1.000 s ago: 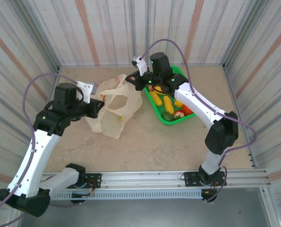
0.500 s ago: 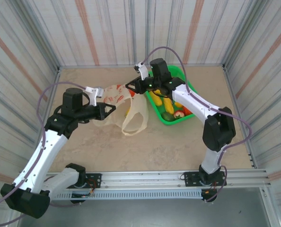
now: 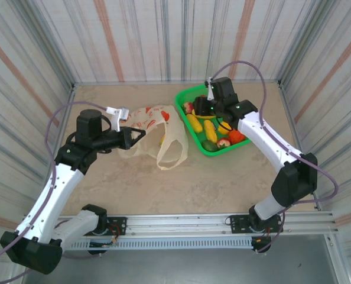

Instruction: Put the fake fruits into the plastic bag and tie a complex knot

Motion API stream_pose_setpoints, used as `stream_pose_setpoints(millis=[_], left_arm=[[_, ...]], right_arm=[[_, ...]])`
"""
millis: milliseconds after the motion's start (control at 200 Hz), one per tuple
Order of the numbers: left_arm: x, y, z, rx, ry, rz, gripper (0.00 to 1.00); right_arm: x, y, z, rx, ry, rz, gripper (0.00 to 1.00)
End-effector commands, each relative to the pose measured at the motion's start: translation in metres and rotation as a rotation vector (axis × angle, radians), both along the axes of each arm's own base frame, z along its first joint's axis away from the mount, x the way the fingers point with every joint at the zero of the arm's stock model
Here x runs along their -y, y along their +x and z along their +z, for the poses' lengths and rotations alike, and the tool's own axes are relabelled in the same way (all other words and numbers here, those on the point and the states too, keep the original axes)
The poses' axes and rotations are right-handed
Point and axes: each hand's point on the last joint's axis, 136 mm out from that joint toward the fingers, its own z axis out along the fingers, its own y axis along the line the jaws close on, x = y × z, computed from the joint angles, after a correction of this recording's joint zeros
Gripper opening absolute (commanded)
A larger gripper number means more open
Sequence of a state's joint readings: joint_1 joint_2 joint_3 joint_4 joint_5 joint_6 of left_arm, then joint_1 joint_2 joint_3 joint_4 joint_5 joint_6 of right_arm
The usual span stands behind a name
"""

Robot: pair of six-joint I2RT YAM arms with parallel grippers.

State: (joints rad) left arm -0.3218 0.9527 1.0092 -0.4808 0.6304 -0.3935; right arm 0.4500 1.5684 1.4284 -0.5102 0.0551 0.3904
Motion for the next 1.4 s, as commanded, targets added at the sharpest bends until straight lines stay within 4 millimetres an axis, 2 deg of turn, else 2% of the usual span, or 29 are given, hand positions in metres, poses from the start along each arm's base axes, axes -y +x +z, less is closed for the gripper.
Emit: stream_pose_setpoints(millis=[0, 100, 210, 381, 661, 781, 1012, 1217, 1398], left_arm=[[0.004, -0.004, 0.01, 0.03, -0.014, -0.034, 0.0], [0.004, -0.004, 0.009, 0.045, -0.006, -0.043, 0.0], [0.004, -0.002, 0.008, 0.063, 0.004, -0.047, 0.0], [0.003, -0.004, 0.012, 0.089, 0.009, -0.045, 0.0], [0.003, -0.013, 0.014, 0.101, 0.015, -0.055, 0.0], [-0.001, -0.014, 0.016, 0.114, 0.036, -0.044, 0.0], [-0.001, -0.013, 0.017, 0.114, 0.038, -0.042, 0.0], [-0.002, -0.012, 0.018, 0.116, 0.041, -0.03, 0.0], [-0.005, -0.011, 0.015, 0.116, 0.056, -0.017, 0.0]], right_arm=[[0.084, -0.017, -0.051, -0.208, -0.204, -0.368, 0.96], [0.102, -0.022, -0.075, -0.347, -0.258, -0.467, 0.93], [0.111, -0.024, -0.093, -0.449, -0.322, -0.533, 0.91], [0.096, -0.003, -0.113, -0.475, -0.254, -0.542, 0.88], [0.101, 0.032, -0.141, -0.486, -0.249, -0.591, 0.83], [0.108, 0.033, -0.155, -0.525, -0.233, -0.629, 0.83], [0.101, 0.039, -0.176, -0.561, -0.166, -0.607, 0.81], [0.102, 0.046, -0.195, -0.596, -0.083, -0.626, 0.7], [0.096, 0.052, -0.2, -0.595, -0.062, -0.599, 0.68]])
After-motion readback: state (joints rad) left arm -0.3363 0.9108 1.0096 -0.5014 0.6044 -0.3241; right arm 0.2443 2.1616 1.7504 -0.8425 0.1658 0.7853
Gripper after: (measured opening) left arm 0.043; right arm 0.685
